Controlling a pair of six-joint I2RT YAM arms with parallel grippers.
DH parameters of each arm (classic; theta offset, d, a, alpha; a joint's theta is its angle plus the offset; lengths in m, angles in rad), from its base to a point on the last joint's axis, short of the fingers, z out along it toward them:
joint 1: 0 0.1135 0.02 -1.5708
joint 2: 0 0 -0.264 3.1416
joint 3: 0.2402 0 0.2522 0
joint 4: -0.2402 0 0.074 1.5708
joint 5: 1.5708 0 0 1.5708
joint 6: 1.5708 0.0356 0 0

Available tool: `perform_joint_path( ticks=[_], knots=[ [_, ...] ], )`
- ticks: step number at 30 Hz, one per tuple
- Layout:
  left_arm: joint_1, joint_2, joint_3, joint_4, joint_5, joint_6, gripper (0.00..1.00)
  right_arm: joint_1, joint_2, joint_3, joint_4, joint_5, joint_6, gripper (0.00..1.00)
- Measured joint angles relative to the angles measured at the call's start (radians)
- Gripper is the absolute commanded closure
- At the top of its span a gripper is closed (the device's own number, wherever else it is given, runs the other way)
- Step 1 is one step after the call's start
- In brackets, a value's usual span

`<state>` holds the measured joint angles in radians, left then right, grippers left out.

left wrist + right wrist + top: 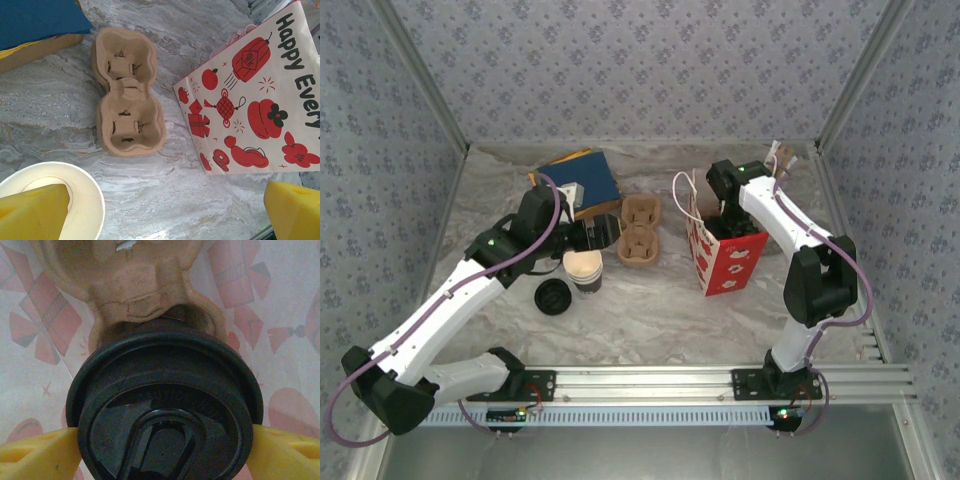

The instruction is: Pack the takeout coffee

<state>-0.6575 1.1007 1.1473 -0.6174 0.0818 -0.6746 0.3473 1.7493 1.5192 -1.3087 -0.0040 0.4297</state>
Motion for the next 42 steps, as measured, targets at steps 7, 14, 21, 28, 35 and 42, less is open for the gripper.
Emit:
perform_joint_path(
  ticks=[7, 14, 21, 28, 35, 42],
  knots=[
    [0.0, 0.0, 0.0, 0.0, 0.0, 0.0, 0.0, 0.0, -0.002, 0.0, 0.0, 0.0, 0.0, 0.11],
    [-0.006, 0.0, 0.0, 0.0, 0.0, 0.0, 0.0, 0.007, -0.003, -0.002, -0.01, 0.0, 0.0, 0.1],
    [-0.006, 0.0, 0.0, 0.0, 0.0, 0.0, 0.0, 0.007, -0.003, -0.002, -0.011, 0.001, 0.003, 0.1],
    [-0.006, 0.0, 0.0, 0.0, 0.0, 0.0, 0.0, 0.007, -0.003, -0.003, -0.012, 0.001, 0.003, 0.1],
    [-0.006, 0.0, 0.0, 0.0, 0.0, 0.0, 0.0, 0.008, -0.003, -0.003, -0.012, 0.001, 0.004, 0.1],
    [-0.006, 0.0, 0.0, 0.0, 0.0, 0.0, 0.0, 0.011, -0.003, -0.003, -0.013, 0.006, 0.008, 0.1]
  ],
)
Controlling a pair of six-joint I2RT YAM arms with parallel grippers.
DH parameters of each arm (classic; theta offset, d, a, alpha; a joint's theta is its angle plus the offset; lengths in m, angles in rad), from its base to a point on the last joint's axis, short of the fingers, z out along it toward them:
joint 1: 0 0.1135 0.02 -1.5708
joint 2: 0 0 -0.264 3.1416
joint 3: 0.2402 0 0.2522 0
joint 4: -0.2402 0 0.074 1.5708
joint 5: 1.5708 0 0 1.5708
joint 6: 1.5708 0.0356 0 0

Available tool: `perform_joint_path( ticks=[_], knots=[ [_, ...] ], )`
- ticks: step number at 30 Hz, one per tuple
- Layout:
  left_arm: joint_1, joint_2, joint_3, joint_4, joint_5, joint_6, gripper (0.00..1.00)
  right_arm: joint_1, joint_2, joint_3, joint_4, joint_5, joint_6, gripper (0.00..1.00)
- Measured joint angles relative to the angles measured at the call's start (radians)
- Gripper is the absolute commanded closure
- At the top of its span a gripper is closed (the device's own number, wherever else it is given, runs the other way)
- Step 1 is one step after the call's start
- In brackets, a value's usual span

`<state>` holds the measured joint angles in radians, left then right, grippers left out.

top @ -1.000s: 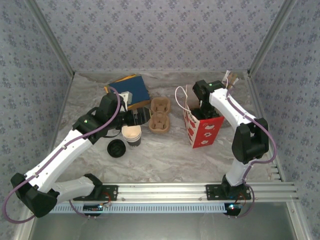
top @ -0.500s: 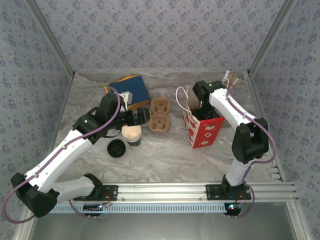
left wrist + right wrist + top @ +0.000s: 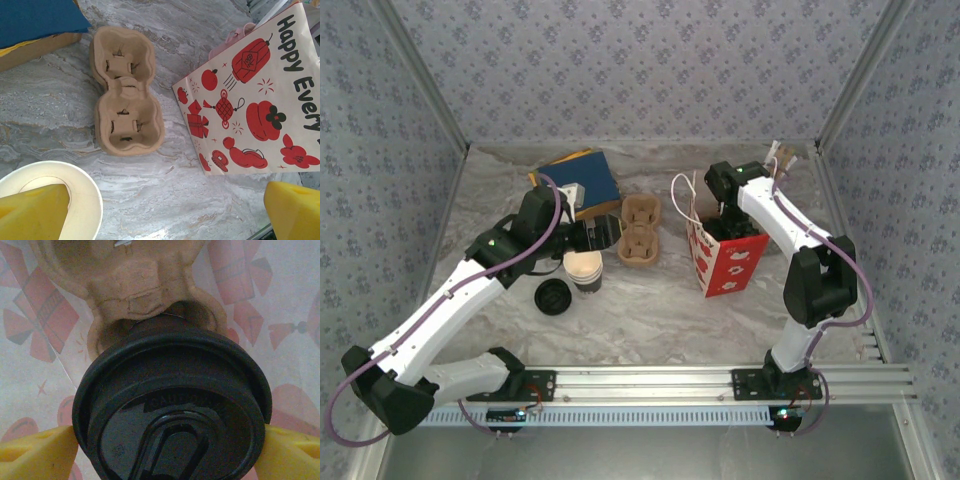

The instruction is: Pack the takeout coffee

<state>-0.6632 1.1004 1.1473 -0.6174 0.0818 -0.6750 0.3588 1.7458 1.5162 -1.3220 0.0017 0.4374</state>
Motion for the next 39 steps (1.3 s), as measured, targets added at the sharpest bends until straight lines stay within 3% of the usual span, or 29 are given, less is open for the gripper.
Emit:
perform_joint_path(
  ticks=[39],
  knots=[
    [0.0, 0.0, 0.0, 0.0, 0.0, 0.0, 0.0, 0.019, -0.002, 0.0, -0.018, 0.002, 0.019, 0.1]
  ],
)
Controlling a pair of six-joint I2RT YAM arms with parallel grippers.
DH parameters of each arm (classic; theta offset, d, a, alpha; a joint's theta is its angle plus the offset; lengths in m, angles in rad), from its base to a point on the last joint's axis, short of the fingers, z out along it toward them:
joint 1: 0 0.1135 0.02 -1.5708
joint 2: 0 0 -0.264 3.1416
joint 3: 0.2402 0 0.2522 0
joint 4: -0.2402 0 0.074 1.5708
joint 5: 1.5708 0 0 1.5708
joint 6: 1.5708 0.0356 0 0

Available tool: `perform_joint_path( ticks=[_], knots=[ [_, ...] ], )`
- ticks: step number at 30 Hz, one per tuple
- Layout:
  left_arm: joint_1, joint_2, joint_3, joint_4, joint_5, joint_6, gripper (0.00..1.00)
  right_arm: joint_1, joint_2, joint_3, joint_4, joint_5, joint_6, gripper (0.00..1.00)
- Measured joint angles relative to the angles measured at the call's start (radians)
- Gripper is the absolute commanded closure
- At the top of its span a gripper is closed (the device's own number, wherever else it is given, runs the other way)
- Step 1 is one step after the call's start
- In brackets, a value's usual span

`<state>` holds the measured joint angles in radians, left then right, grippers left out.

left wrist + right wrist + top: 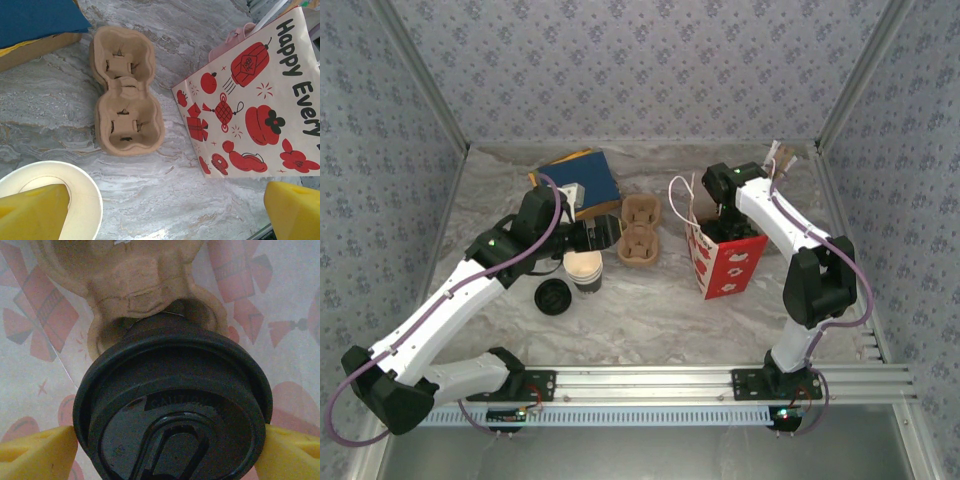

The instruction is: Pack the takeout coffee

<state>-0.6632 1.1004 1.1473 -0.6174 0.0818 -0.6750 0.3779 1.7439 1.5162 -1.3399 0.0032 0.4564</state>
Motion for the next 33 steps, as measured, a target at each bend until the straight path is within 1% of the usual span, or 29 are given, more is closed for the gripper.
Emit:
perform_joint_path(
  ticks=[20, 33],
  knots=[
    [-0.001, 0.0, 0.0, 0.0, 0.0, 0.0, 0.0, 0.031, -0.002, 0.006, -0.018, 0.0, 0.012, 0.1],
    [-0.001, 0.0, 0.0, 0.0, 0.0, 0.0, 0.0, 0.031, -0.002, 0.013, -0.033, -0.004, 0.019, 0.1]
  ],
)
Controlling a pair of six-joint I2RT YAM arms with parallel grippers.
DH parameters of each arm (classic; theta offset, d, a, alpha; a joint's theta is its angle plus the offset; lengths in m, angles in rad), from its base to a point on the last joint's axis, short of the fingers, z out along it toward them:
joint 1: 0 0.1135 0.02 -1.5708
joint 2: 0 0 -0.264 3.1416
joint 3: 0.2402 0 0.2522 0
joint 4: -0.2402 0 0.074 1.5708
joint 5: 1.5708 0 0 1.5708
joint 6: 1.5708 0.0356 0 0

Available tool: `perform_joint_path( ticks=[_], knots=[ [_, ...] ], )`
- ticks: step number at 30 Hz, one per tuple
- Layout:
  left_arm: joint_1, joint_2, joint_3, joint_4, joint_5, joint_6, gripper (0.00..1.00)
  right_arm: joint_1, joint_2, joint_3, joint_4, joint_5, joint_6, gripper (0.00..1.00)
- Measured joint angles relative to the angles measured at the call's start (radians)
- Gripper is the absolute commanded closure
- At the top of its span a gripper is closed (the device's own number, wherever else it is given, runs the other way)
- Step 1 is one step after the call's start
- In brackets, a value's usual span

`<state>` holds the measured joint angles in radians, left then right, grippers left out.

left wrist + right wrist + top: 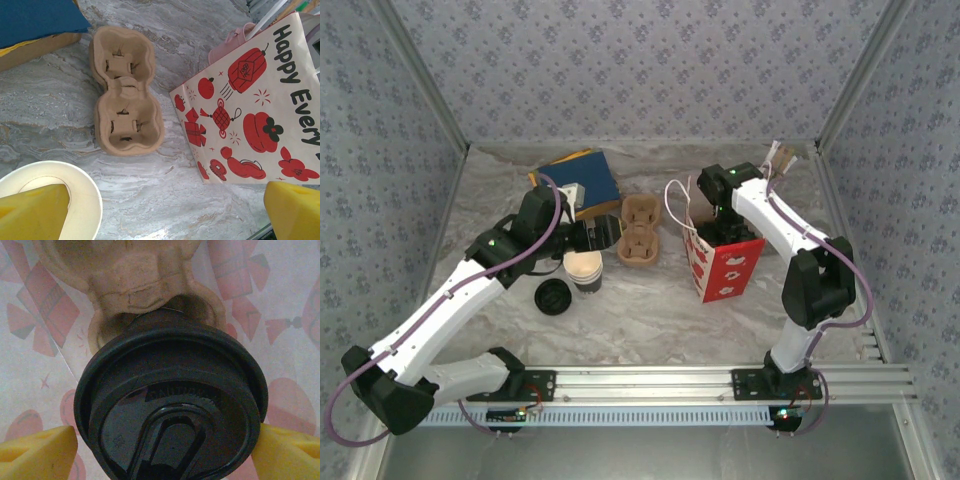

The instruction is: Pack the takeout coffee

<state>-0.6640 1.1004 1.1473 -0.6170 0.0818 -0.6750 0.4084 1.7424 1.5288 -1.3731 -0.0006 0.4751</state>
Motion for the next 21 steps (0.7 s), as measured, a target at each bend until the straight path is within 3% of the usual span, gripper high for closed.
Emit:
perform_joint_path(
  ticks=[21],
  knots=[
    [0.0, 0.0, 0.0, 0.0, 0.0, 0.0, 0.0, -0.001, 0.0, 0.0, -0.011, 0.0, 0.0, 0.09]
  ],
)
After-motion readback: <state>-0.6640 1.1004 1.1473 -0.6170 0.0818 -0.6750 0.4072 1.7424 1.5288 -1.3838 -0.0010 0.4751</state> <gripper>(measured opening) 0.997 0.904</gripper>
